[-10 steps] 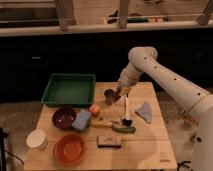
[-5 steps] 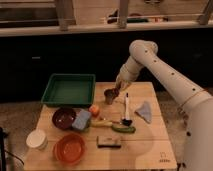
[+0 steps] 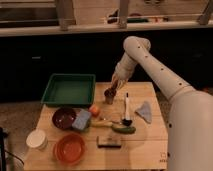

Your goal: Place grapes in metal cup

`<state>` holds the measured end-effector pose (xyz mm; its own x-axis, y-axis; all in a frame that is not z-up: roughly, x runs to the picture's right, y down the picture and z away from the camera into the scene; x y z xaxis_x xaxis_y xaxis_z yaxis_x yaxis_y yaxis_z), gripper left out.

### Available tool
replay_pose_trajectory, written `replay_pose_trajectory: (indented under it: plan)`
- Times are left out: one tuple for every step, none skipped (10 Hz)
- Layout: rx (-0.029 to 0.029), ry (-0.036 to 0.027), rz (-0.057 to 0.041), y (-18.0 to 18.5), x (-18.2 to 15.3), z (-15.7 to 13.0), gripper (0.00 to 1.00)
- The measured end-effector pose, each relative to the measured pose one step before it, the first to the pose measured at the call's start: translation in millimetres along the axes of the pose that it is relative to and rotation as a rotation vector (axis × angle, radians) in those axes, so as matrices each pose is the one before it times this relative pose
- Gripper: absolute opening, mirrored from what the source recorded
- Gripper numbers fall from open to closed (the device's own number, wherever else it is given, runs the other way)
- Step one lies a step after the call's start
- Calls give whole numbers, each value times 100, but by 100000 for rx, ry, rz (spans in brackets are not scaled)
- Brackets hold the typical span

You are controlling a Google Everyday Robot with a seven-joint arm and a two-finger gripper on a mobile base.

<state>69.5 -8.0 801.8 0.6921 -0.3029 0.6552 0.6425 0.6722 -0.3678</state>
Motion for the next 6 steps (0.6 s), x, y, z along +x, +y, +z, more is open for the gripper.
replay_pose_trajectory:
  plan:
    - [-274, 1441, -2210, -179, -42, 209, 4]
    - [-260, 2051, -3529, -305, -42, 301, 4]
    - [-258, 963, -2073, -194, -63, 189, 4]
    - [-174, 784, -1835, -255, -43, 180, 4]
    - [-265, 1240, -3088, -524, 73, 229, 4]
    - [-70, 631, -1704, -199, 8, 135, 4]
